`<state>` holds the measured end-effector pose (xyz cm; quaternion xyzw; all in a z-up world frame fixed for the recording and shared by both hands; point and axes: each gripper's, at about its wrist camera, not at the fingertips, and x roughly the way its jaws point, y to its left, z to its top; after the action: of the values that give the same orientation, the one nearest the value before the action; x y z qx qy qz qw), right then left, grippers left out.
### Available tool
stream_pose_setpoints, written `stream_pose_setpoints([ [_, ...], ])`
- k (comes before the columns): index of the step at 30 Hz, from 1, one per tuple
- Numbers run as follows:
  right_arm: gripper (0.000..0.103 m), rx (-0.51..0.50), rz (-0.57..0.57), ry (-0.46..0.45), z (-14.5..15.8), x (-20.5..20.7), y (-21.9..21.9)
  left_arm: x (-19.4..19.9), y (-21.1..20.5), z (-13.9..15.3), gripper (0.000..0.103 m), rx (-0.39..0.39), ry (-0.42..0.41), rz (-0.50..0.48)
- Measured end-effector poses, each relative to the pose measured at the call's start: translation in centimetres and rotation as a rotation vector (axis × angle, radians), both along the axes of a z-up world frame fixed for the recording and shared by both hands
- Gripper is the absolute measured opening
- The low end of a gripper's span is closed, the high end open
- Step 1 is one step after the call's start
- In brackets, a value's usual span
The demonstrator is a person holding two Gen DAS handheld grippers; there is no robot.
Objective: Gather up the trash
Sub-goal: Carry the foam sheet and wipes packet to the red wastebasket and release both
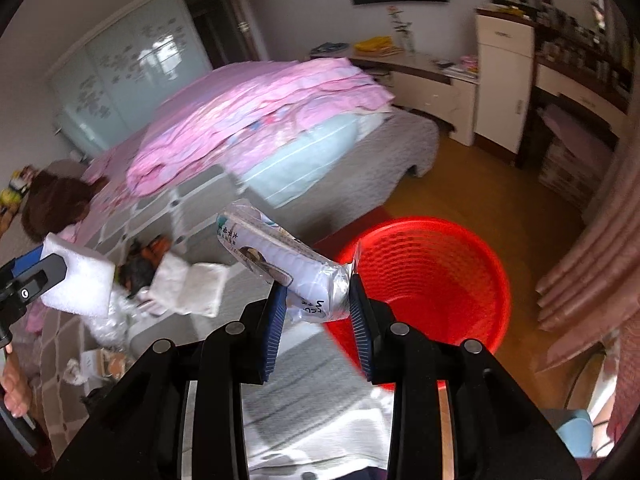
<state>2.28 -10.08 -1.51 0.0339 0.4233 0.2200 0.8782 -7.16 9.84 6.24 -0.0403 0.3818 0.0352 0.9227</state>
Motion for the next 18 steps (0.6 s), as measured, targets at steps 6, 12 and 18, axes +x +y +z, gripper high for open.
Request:
stream_pose_setpoints([
  [6,0.031,-0.009,-0.102,0.011,-0.5,0.7,-3.2,2.7,-2.2,-0.7,0.075,-0.005,0.012,-0.047],
  [12,0.031,-0.024,-0.186,0.005,-0.6,1.1,-6.2,5.4,-4.5,-1.7,0.075,0.002,0.037,-0.073],
  [18,0.031,-0.051,-0.261,0.014,-1.3,1.6,-8.3,8.3,-7.8,-3.2,0.075,0.031,0.066,-0.113],
])
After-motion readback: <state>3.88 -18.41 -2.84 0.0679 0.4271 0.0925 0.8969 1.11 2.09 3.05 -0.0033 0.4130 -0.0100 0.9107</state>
